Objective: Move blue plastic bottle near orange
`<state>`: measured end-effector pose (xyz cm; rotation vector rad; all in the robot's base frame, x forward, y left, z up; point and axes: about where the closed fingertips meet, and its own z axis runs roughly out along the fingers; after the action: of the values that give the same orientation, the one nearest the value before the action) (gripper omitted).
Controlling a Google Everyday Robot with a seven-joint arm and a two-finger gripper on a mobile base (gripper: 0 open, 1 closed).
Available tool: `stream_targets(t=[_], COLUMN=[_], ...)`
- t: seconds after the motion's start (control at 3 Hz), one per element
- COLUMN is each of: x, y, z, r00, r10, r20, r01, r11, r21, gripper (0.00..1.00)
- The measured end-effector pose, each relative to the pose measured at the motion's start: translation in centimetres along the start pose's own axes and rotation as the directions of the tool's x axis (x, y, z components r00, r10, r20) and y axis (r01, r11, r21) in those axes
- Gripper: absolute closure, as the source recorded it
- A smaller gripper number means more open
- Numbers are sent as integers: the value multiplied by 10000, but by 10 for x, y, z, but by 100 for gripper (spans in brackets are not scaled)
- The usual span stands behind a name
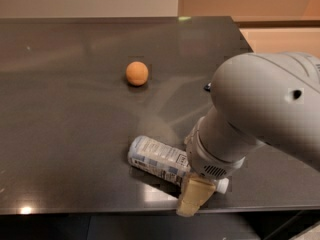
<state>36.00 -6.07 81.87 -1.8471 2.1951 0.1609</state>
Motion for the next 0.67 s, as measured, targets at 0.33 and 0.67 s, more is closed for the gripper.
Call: stream_targets(t=[0.33,0.67], x=[0,-2], y=[-7,-18], z=[-3,-17], r00=[9998,9989], r10=[192,341], r20=[99,319], r01=[-191,-336], r11=[9997,9993], r21=[-152,-160], gripper=[41,64])
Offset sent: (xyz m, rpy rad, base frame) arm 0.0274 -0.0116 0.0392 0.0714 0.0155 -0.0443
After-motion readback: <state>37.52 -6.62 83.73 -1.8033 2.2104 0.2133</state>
